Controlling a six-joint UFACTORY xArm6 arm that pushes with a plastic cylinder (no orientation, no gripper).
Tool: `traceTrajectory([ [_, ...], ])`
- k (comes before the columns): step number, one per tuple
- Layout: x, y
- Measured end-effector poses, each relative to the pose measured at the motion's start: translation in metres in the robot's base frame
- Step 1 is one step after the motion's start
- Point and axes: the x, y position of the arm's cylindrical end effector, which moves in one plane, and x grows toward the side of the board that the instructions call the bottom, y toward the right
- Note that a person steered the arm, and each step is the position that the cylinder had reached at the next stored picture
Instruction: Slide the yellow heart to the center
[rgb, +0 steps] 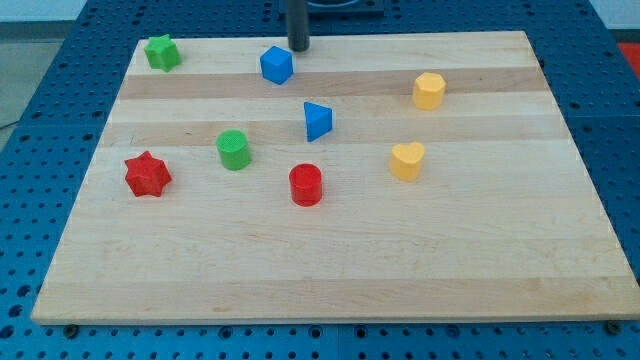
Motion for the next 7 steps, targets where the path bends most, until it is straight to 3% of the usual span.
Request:
traceTrajectory([
  [1, 0.06, -0.009],
  [2, 0.067, -0.013],
  [3, 0.043, 0.011],
  [6, 0.056, 0.235],
  [7, 0.122, 0.237],
])
